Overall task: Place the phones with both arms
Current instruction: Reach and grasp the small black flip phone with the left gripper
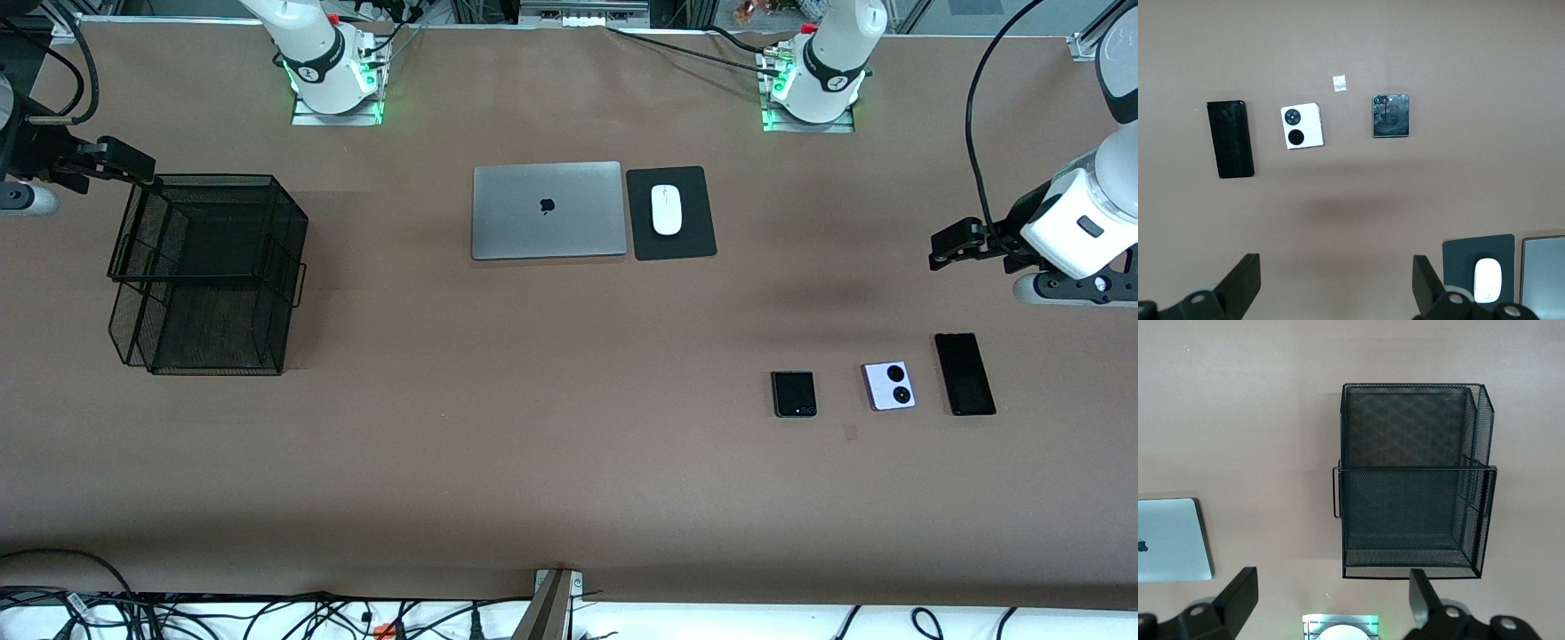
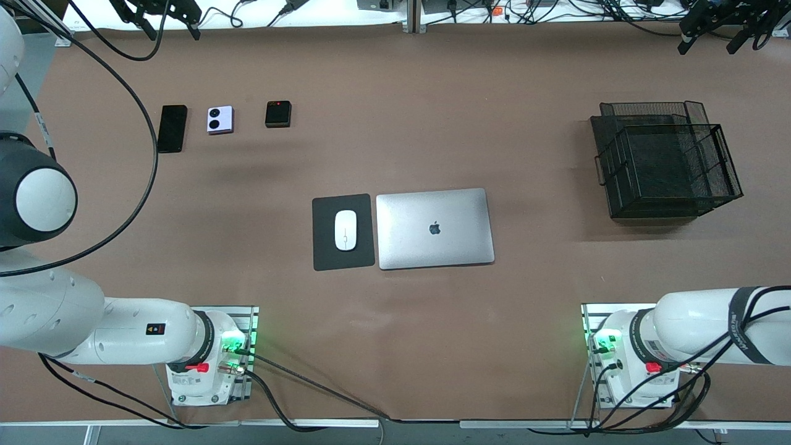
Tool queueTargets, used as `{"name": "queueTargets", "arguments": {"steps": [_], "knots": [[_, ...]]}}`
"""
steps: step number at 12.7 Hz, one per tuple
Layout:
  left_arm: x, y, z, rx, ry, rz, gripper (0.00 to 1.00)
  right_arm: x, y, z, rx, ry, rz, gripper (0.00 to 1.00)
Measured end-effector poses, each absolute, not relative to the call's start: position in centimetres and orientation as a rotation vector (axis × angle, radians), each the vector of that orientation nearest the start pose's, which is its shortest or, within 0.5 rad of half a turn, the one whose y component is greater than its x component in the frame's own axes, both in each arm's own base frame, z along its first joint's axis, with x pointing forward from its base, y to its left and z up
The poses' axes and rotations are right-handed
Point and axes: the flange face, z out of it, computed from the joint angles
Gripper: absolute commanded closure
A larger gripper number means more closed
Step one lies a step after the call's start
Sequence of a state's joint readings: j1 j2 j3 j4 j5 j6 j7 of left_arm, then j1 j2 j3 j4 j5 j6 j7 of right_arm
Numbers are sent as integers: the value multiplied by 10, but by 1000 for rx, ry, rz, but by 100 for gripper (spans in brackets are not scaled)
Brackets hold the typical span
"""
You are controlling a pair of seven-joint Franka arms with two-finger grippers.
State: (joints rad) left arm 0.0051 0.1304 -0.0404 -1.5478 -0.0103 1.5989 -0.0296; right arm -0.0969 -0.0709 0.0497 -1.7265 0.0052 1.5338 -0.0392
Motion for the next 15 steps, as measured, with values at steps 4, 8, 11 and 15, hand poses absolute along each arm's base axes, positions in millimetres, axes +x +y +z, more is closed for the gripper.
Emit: {"name": "queueTargets", "arguments": {"steps": [4,8,11,15], "knots": [[591,-14,567,-3152,-11,121,0,523,-24,587,-3129,14,189,0],[593,-12,560,-3152,-15,143,0,524,-24,587,-3129,14,189,0],[619,-21,515,-3158,3,133,0,524,-24,587,-3129,15,189,0],[670,-44,370,-3166,-29,147,0,524,-24,587,-3129,16,189,0]]}}
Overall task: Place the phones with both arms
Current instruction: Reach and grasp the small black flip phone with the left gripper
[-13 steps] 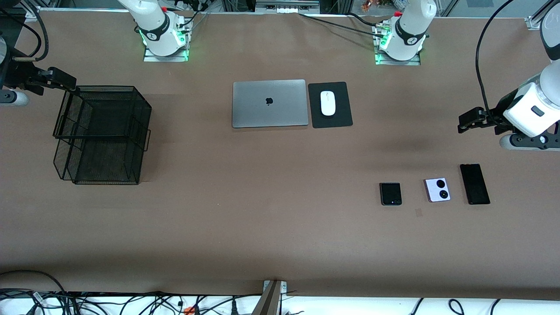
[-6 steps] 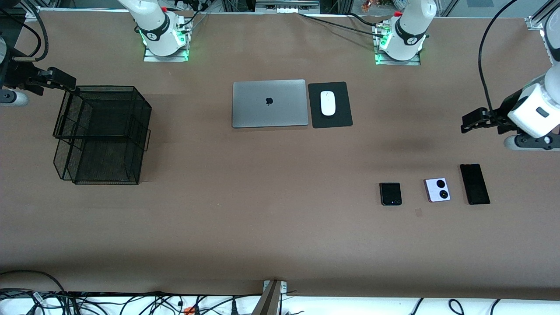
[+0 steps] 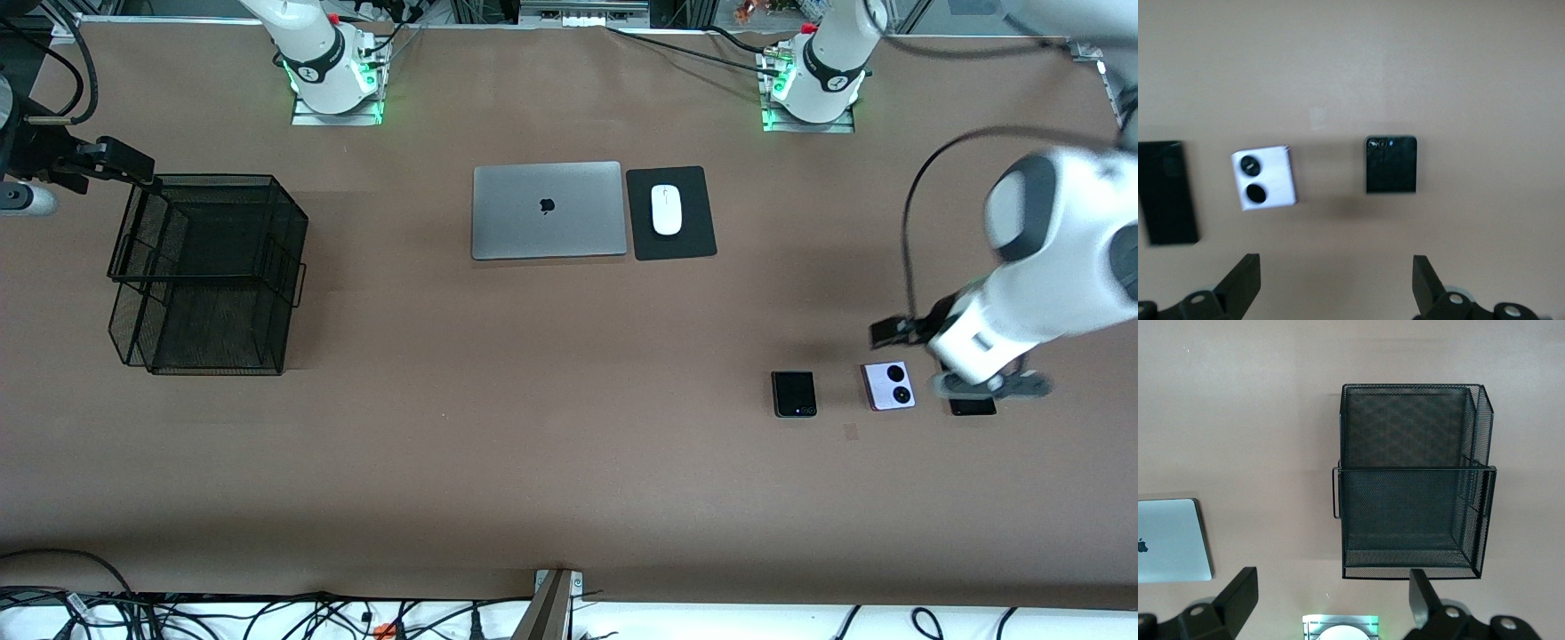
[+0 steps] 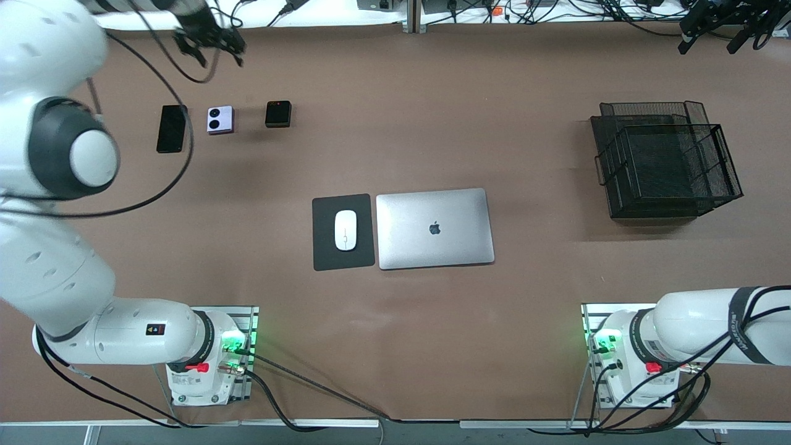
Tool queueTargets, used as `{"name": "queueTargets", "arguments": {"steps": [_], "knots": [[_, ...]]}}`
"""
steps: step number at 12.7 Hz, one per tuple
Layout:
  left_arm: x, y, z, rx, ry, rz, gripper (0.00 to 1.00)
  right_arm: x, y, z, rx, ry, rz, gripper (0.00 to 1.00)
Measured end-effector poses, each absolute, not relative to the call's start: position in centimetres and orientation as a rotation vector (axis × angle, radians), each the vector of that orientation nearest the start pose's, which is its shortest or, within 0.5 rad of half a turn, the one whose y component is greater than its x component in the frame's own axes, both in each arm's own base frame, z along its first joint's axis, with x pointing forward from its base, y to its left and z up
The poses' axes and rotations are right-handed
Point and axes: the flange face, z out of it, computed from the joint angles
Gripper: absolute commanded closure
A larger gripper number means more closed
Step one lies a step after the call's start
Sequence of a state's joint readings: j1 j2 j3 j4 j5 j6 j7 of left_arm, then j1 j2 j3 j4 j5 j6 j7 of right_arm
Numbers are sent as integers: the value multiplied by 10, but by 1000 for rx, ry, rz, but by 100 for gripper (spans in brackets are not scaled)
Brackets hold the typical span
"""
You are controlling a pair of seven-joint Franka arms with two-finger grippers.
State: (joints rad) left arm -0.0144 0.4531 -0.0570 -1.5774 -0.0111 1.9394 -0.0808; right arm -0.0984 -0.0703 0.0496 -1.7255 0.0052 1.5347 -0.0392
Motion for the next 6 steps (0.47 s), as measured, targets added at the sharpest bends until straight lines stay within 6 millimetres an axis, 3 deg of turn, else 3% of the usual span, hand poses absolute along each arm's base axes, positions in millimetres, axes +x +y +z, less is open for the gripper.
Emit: {"name": "queueTargets", "arguments": {"steps": [3,6], "knots": [[686,-69,283,-3171,-95,125,0,524,-25,587,-3129,17,191,0],[686,-79,245,-3167,-109,159,0,524,-25,587,-3128,18,192,0]]}}
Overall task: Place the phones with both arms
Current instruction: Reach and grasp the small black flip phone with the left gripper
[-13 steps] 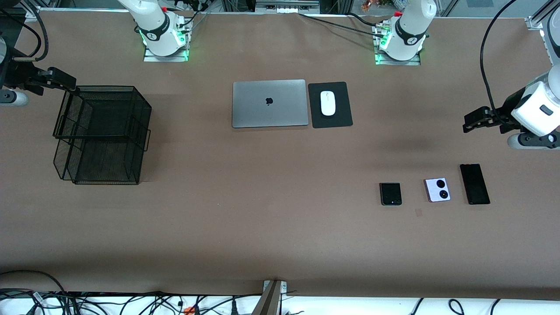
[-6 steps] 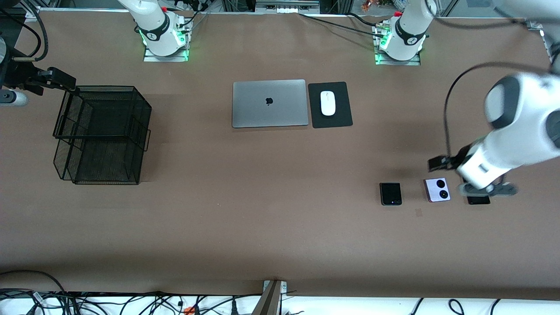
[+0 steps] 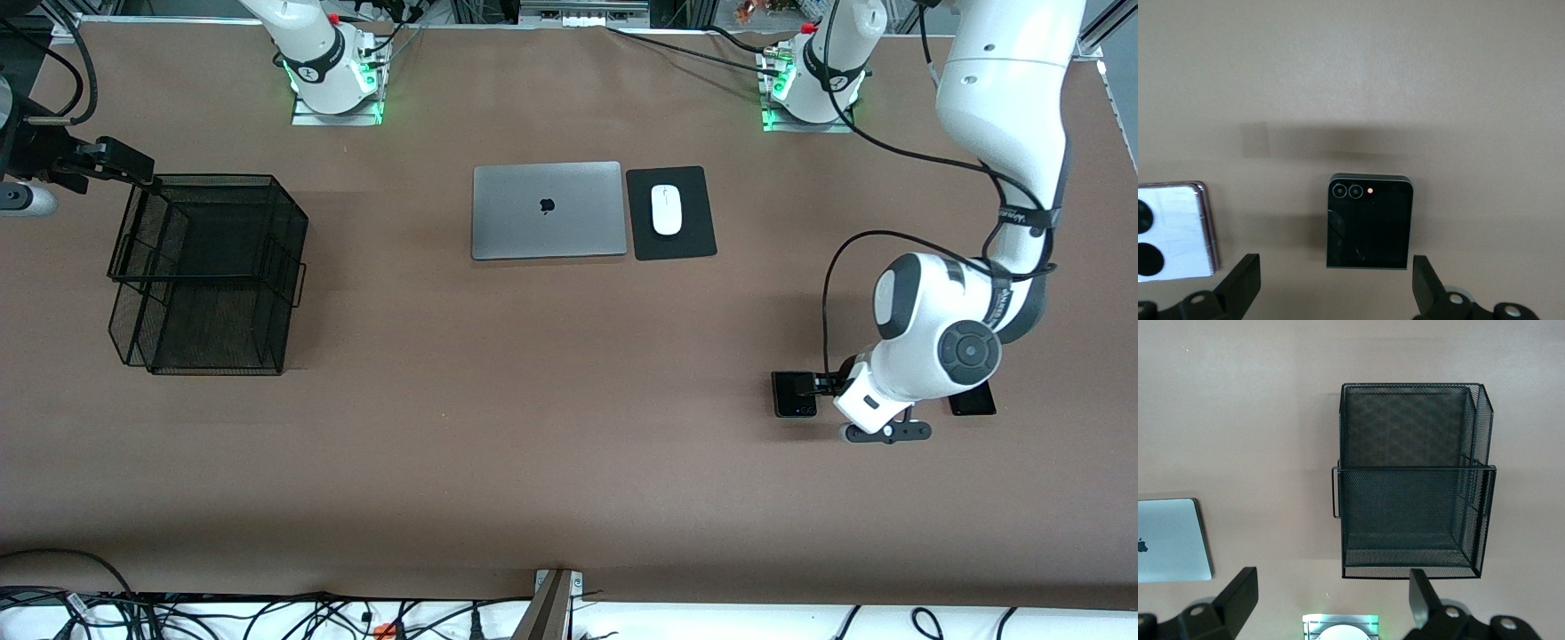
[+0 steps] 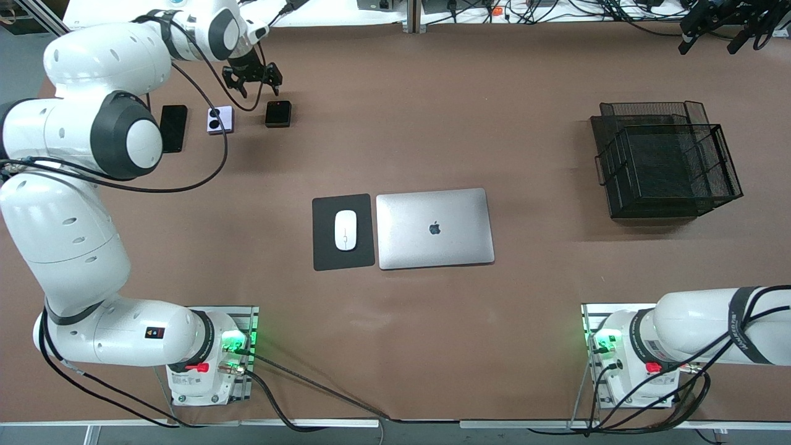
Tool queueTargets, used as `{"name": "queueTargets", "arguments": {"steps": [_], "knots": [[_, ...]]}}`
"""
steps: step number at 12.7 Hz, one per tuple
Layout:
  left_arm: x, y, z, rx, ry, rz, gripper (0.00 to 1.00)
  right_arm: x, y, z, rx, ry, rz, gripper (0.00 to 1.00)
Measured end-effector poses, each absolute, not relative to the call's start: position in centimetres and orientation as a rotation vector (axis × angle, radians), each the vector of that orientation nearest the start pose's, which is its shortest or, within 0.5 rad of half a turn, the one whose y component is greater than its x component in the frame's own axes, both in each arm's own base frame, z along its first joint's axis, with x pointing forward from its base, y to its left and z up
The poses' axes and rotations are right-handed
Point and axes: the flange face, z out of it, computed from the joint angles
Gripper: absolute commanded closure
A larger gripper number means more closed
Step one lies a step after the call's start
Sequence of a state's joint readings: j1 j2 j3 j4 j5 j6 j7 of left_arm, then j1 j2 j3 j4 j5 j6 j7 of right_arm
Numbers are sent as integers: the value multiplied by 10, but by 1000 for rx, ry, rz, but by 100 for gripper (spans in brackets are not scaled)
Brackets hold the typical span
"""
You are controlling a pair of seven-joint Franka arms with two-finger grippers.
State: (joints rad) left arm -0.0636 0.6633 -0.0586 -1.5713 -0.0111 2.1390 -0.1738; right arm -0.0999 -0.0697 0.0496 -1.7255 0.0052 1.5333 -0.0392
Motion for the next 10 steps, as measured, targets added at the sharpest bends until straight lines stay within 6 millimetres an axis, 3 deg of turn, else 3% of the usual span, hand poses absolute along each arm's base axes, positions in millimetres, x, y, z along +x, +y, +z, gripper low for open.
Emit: {"name": "queueTargets", "arguments": {"steps": [10], "knots": [[682,-95,186,-3171,-106,147,0,524,-26,587,-3128,20,192,0]]}}
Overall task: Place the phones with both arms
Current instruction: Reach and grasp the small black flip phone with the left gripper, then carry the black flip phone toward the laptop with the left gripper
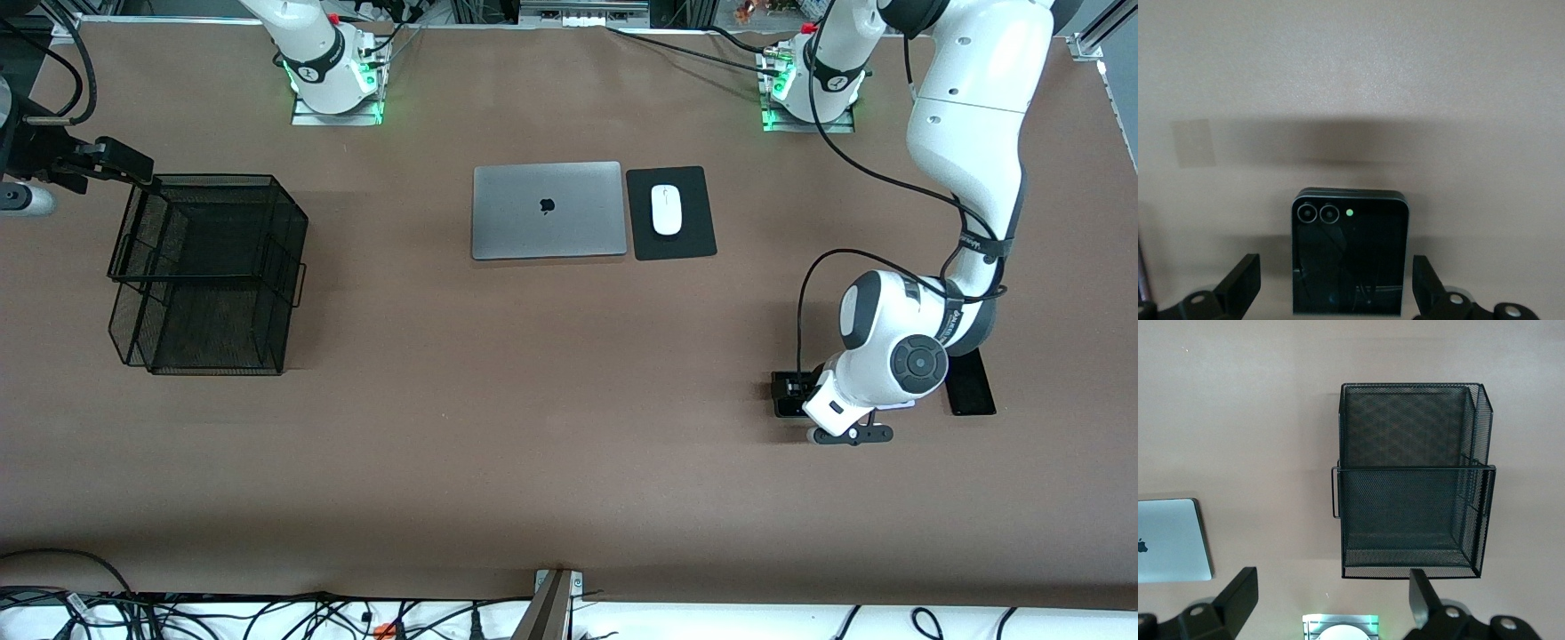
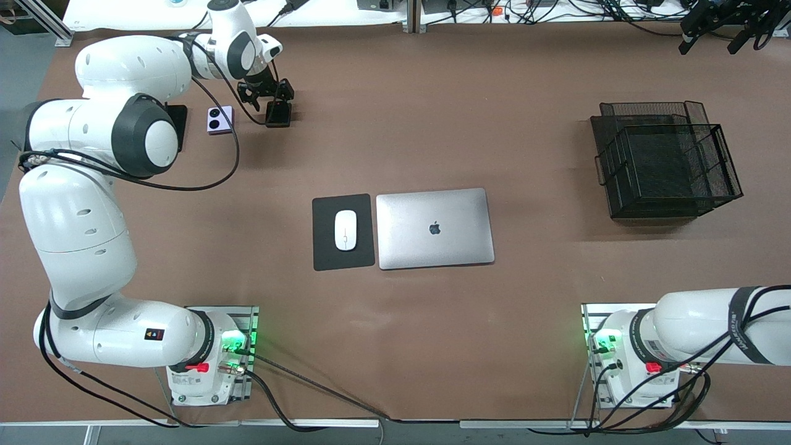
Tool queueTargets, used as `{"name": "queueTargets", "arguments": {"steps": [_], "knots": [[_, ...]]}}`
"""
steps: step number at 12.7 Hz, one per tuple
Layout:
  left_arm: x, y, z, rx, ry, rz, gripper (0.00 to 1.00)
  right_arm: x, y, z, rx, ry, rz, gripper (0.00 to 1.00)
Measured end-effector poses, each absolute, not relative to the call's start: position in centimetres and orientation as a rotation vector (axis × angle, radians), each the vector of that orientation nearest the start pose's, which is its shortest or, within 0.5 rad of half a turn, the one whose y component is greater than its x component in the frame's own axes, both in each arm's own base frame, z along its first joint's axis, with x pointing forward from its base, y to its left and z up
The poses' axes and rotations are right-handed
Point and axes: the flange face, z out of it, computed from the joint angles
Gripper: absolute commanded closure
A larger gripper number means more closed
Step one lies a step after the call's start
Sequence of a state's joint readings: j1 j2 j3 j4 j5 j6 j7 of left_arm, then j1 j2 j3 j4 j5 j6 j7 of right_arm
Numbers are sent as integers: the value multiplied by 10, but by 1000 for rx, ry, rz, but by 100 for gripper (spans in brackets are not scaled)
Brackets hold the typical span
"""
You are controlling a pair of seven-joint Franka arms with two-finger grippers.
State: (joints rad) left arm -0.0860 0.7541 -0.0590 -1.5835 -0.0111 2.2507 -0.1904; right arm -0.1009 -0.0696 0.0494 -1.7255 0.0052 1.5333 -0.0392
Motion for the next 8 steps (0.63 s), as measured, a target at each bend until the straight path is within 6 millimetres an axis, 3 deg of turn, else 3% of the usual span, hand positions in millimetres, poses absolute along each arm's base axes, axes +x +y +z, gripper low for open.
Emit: {"name": "queueTargets", "arguments": {"steps": [3,8], "knots": [[676,-95,173,-3173,-107,133,0,524,-26,586,-3128,22,192,0],[672,-102,169,-3169,-117,148,0,525,-27,583,-3127,24,202,0]]}}
